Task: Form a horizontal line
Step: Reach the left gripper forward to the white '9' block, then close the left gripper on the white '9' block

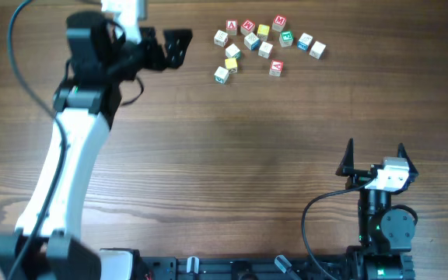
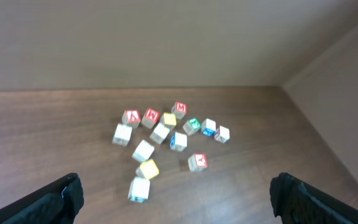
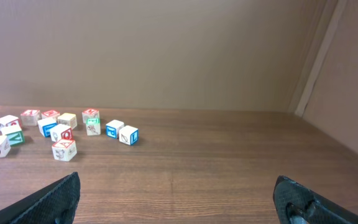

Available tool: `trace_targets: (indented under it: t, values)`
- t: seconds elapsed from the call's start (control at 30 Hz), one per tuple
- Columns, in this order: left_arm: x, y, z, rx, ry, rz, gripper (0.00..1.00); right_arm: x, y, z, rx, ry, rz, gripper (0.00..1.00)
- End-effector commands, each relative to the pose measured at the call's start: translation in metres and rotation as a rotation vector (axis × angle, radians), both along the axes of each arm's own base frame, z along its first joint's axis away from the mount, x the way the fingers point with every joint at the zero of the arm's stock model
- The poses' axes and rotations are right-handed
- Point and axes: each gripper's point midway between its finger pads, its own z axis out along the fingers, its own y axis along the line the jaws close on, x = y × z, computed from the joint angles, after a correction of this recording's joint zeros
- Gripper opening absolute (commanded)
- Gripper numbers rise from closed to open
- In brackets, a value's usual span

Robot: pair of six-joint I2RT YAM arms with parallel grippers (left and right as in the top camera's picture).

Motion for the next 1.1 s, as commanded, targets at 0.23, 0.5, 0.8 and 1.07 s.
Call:
trace_targets:
  t: [0.23, 0.5, 0.8, 1.07]
  values:
    - [0.070, -0.096, -0.104, 0.321, -0.027, -0.113, 1.00, -0.001, -0.003, 0.002, -0.009, -0.009, -0.018, 1.00]
    - [0.080, -0.094, -0.218, 0.425, 0.146, -0.106, 0.95, -0.001, -0.004, 0.002, -0.009, -0.010, -0.018, 1.00]
    - [0.059, -0.088, -0.285, 0.506, 0.290, -0.172, 0.82, -0.001, -0.004, 0.002, -0.009, -0.009, -0.018, 1.00]
    - [0.062, -0.089, -0.306, 0.507, 0.296, -0.172, 0.41, -0.001, -0.004, 0.002, -0.009, -0.009, -0.018, 1.00]
